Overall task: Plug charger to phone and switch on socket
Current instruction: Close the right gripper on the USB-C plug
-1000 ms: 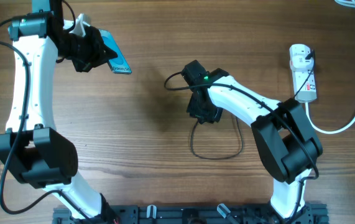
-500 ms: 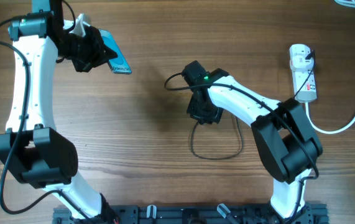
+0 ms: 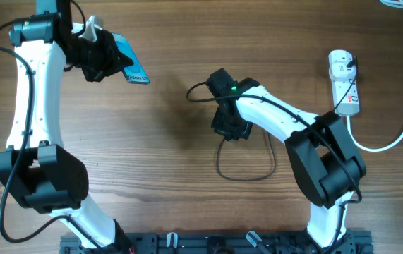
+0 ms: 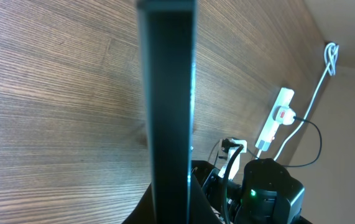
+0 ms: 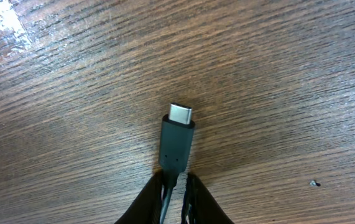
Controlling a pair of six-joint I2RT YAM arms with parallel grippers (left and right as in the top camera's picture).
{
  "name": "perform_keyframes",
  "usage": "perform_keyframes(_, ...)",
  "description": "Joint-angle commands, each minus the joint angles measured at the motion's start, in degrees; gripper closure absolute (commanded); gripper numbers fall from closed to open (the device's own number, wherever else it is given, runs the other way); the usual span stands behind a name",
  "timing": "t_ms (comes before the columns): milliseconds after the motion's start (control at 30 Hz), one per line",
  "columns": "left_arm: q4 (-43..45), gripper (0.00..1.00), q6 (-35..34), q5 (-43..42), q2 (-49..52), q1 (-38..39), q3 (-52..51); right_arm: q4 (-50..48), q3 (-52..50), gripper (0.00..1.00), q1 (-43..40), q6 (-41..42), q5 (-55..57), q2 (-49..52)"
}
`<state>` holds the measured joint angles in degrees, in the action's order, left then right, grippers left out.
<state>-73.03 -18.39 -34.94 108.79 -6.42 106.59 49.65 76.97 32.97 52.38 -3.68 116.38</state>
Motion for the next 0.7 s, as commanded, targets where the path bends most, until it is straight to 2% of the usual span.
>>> perform_keyframes(0,0.4,0.96,-0.3,-0.5,-0.3,0.2,0.3,-0.4,-0.5,0.87,0.2,0.7,-1.3,2.7)
perform_keyframes(667,0.2,0.96,-0.3,-0.5,-0.3,0.2,0.3,-0.6,-0.5,0.89,0.2,0.5,0.8,2.7)
